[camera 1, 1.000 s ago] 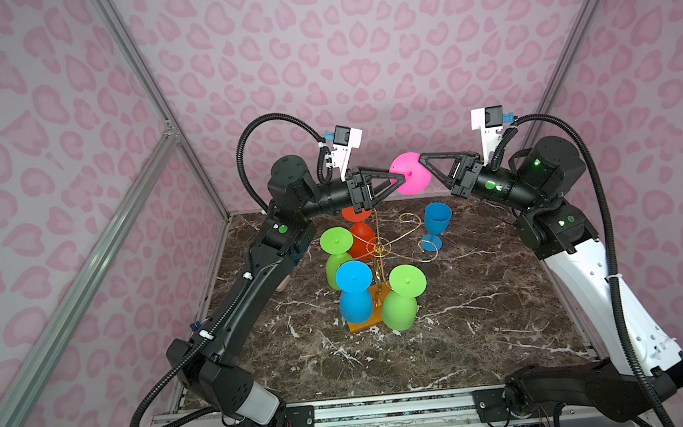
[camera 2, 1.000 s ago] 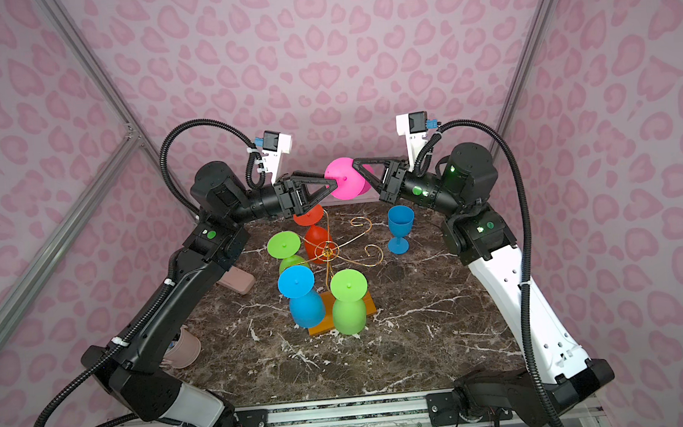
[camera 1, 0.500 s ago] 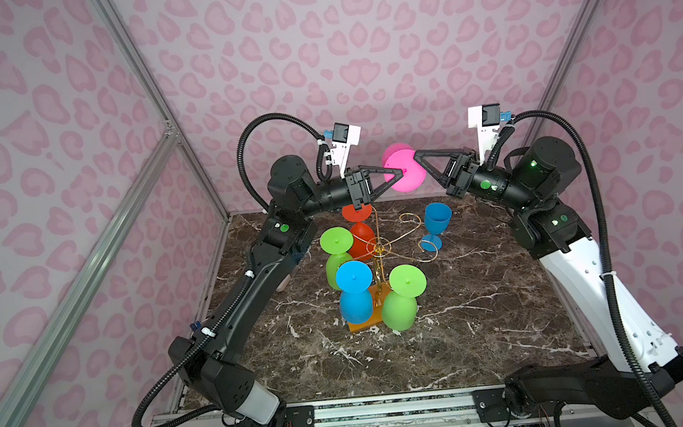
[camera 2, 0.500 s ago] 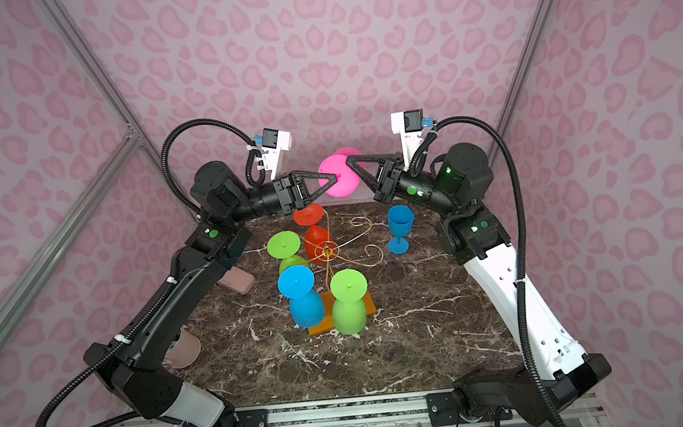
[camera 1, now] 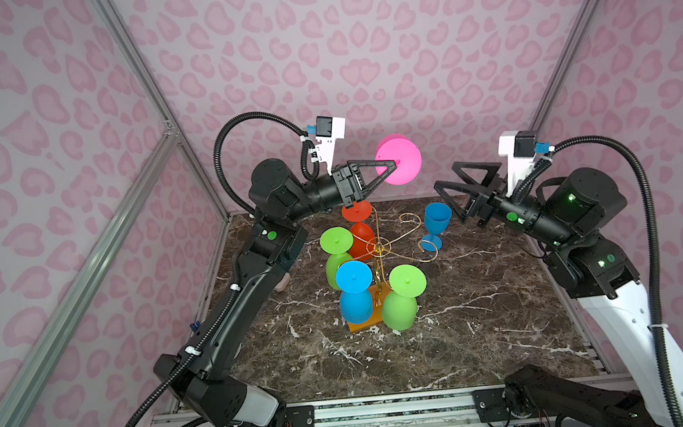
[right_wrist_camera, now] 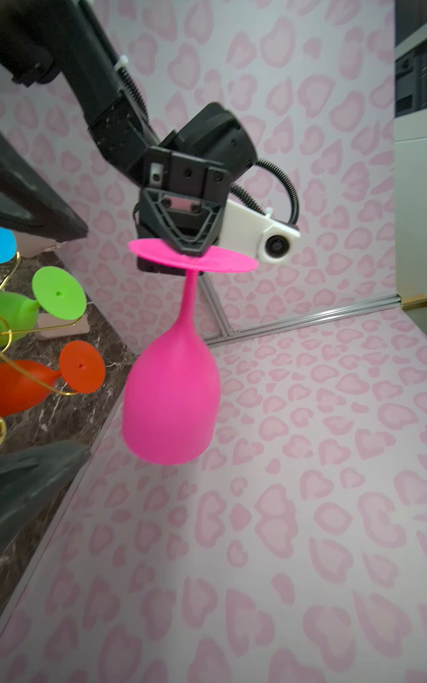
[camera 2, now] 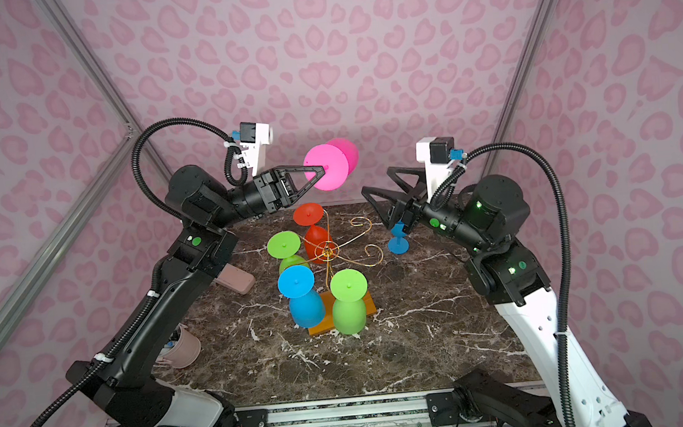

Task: Take the wine glass off the wine glass rack
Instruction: 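Grasp the pink glass stem with the left gripper, release right gripper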

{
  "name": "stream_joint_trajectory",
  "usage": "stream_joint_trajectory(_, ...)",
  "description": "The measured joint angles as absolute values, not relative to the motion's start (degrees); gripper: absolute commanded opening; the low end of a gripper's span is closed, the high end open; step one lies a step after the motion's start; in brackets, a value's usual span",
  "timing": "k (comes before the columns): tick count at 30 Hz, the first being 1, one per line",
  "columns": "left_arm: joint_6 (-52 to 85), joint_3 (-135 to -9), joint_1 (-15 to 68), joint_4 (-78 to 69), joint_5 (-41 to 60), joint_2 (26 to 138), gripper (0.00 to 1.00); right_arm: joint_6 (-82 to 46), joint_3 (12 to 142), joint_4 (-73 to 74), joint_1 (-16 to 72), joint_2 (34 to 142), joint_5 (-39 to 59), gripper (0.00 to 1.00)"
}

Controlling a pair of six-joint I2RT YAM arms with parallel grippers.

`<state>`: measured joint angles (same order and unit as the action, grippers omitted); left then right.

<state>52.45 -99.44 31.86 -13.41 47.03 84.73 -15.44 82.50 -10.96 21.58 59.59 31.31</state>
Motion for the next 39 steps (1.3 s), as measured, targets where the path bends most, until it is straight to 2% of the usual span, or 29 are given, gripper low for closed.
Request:
stream_joint_trajectory(7,56.01,-99.55,31.59,-13.74,45.21,84.99,0.04,-6.2,68.1,-3.27,21.71,54.63,25.23,0.99)
stream_joint_trajectory(13,58.83,-100.27,31.59,-13.65,45.25,85.6,0.04,0.97,63.9,9.13,24.69,56.82,24.32,0.99)
stream_joint_trajectory(20,61.14,-100.62,31.59,-13.74,45.25,85.78,0.04,6.92,67.83,17.98,27.55,64.25,24.03,0.99)
stream_joint_trajectory(39,66.32,-101.25,31.51,-13.8,45.45,86.21,0.04,13.04,83.31,19.94,28.45,80.97,24.43,0.97)
